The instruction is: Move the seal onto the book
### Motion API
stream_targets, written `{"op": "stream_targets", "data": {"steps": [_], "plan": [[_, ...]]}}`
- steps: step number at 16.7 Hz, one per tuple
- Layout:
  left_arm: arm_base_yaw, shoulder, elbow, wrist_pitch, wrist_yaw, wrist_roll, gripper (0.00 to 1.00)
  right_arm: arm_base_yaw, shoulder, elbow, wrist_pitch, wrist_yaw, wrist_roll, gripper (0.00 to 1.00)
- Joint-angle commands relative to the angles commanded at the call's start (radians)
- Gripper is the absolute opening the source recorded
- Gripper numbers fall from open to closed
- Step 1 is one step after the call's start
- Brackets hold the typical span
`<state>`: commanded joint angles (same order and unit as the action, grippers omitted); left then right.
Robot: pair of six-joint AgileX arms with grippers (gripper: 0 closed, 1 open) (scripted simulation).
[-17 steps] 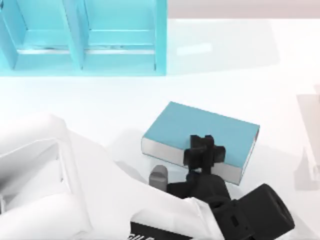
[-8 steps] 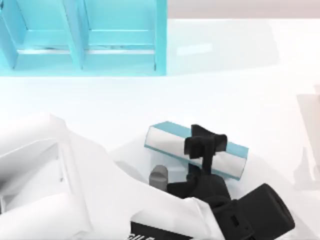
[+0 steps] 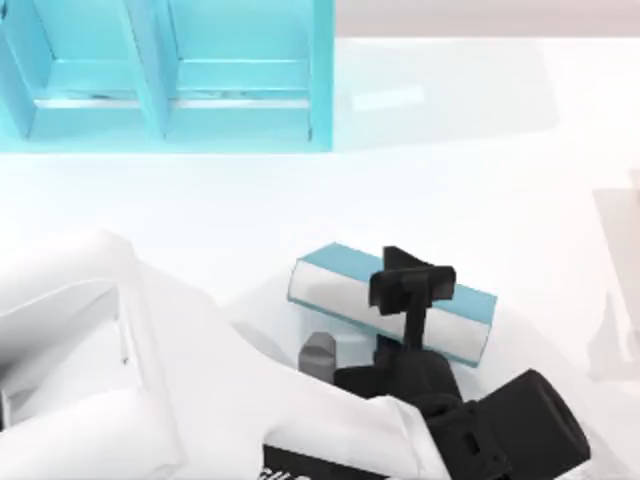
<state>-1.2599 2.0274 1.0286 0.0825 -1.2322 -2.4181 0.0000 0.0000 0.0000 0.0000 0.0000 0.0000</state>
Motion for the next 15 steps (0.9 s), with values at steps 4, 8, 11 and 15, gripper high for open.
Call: {"op": "stream_targets", "data": {"steps": [4,8,11,15], "plan": [[-0.054,0.036,0.04,-0.148,-0.011,-0.148,1.0,0.0,0.0,0.0,0.0,0.0,0.0,1.0],[-0.145,0.089,0.11,-0.46,-0.019,-0.451,1.0,0.0,0.0,0.0,0.0,0.0,0.0,1.0],[-0.223,0.124,0.172,-0.765,-0.017,-0.724,1.0,0.0,0.0,0.0,0.0,0.0,0.0,1.0],[-0.321,0.153,0.251,-1.158,-0.007,-1.071,1.0,0.0,0.0,0.0,0.0,0.0,0.0,1.0]]}}
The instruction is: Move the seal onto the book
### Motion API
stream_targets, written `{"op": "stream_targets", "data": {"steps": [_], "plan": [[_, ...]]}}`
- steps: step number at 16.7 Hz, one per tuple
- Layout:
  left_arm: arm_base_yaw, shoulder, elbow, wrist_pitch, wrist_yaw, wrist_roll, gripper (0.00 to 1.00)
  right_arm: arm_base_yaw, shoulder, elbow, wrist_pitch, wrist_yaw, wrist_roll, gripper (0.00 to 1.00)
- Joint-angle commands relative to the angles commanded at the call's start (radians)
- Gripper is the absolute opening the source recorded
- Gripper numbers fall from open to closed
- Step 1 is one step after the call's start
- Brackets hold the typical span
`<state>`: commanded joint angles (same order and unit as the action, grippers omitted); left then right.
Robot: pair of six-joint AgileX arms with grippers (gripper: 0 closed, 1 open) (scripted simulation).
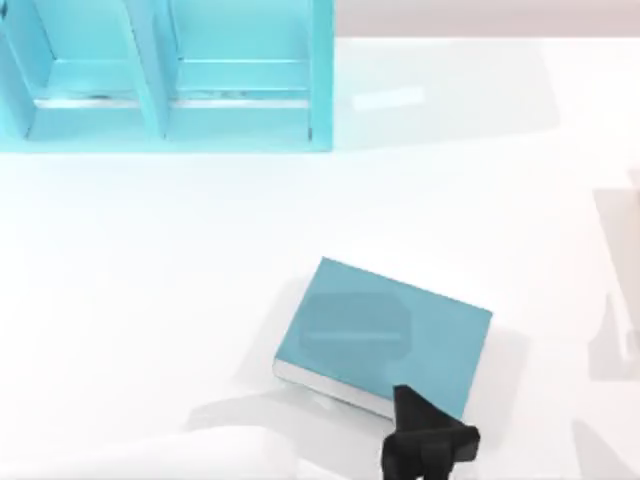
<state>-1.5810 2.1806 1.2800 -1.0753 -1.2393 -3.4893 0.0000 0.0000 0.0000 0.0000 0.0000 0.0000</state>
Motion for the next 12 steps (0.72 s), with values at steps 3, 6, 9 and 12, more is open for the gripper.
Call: {"op": "stream_targets", "data": {"steps": [3,6,9,12], "plan": [[-0.056,0.01,0.046,-0.209,0.009,-0.195,1.0,0.0,0.0,0.0,0.0,0.0,0.0,1.0],[-0.09,0.014,0.074,-0.324,0.015,-0.307,1.0,0.0,0.0,0.0,0.0,0.0,0.0,1.0],[-0.097,0.014,0.079,-0.346,0.016,-0.328,1.0,0.0,0.0,0.0,0.0,0.0,0.0,1.0],[-0.092,0.012,0.077,-0.345,0.015,-0.327,1.0,0.0,0.0,0.0,0.0,0.0,0.0,1.0]]}}
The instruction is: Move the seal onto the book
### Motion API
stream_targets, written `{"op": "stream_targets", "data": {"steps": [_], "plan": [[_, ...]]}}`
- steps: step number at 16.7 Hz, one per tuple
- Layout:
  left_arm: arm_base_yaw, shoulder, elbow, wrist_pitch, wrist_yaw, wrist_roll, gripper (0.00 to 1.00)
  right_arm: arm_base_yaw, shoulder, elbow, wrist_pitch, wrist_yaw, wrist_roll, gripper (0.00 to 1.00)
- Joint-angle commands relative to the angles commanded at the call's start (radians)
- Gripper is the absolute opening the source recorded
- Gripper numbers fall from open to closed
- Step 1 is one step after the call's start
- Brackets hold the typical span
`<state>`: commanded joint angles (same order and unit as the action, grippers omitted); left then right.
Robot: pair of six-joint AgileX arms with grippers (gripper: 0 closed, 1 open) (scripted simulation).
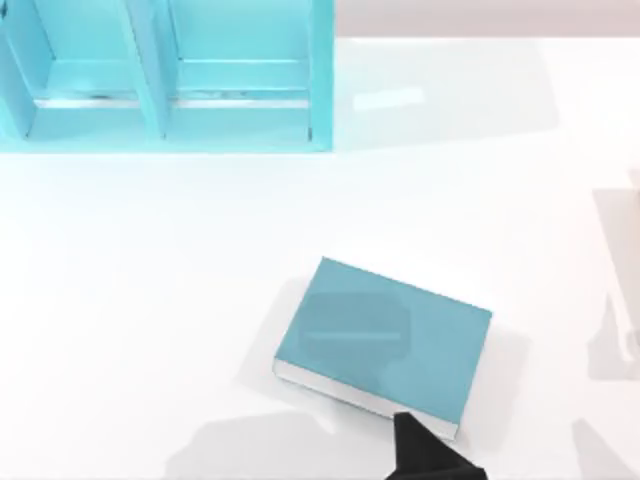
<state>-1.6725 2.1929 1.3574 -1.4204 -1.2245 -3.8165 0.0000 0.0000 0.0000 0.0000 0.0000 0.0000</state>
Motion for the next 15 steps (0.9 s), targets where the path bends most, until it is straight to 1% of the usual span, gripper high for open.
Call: {"op": "stream_targets", "data": {"steps": [2,4,7,9,11,13,15], "plan": [[0.005,-0.006,-0.002,0.006,0.001,0.009,1.0,0.0,0.0,0.0,0.0,0.0,0.0,1.0],[0.032,-0.036,-0.016,0.035,0.008,0.055,1.0,0.0,0.0,0.0,0.0,0.0,0.0,1.0],[0.121,-0.133,-0.065,0.125,0.04,0.207,1.0,0.0,0.0,0.0,0.0,0.0,0.0,1.0],[0.206,-0.226,-0.116,0.208,0.077,0.361,1.0,0.0,0.0,0.0,0.0,0.0,0.0,1.0],[0.308,-0.337,-0.178,0.302,0.127,0.553,1.0,0.0,0.0,0.0,0.0,0.0,0.0,1.0],[0.423,-0.466,-0.254,0.405,0.19,0.789,1.0,0.0,0.0,0.0,0.0,0.0,0.0,1.0],[0.546,-0.606,-0.339,0.513,0.263,1.06,1.0,0.0,0.0,0.0,0.0,0.0,0.0,1.0]]}}
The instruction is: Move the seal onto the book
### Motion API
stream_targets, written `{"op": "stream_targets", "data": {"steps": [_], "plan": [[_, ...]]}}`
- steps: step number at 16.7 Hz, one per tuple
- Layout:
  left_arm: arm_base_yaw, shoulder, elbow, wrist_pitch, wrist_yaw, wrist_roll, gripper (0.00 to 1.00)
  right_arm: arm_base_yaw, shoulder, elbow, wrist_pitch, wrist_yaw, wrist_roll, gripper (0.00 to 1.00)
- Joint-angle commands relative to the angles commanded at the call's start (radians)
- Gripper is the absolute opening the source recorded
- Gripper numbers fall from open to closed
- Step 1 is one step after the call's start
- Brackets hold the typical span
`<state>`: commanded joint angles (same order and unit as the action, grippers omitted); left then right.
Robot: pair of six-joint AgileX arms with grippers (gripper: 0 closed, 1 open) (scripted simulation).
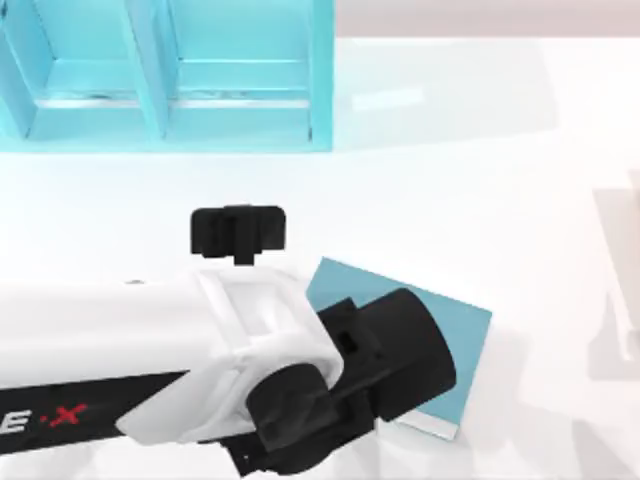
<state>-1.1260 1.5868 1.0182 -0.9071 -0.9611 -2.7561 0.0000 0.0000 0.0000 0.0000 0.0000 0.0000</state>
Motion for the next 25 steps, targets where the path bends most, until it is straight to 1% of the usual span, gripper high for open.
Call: {"op": "stream_targets", "data": {"steps": [4,10,12,14,16,19,22,25], "plan": [[0.259,-0.309,-0.195,0.219,0.174,0.629,1.0,0.0,0.0,0.0,0.0,0.0,0.0,1.0],[0.632,-0.8,-0.518,0.52,0.471,1.597,1.0,0.0,0.0,0.0,0.0,0.0,0.0,1.0],[0.743,-0.96,-0.624,0.607,0.571,1.881,1.0,0.0,0.0,0.0,0.0,0.0,0.0,1.0],[0.844,-1.112,-0.724,0.684,0.666,2.126,1.0,0.0,0.0,0.0,0.0,0.0,0.0,1.0],[0.933,-1.252,-0.814,0.753,0.754,2.334,1.0,0.0,0.0,0.0,0.0,0.0,0.0,1.0],[1.039,-1.429,-0.925,0.835,0.864,2.569,1.0,0.0,0.0,0.0,0.0,0.0,0.0,1.0],[1.104,-1.545,-0.994,0.888,0.936,2.709,1.0,0.0,0.0,0.0,0.0,0.0,0.0,1.0],[1.126,-1.587,-1.018,0.907,0.961,2.756,1.0,0.0,0.0,0.0,0.0,0.0,0.0,1.0]]}}
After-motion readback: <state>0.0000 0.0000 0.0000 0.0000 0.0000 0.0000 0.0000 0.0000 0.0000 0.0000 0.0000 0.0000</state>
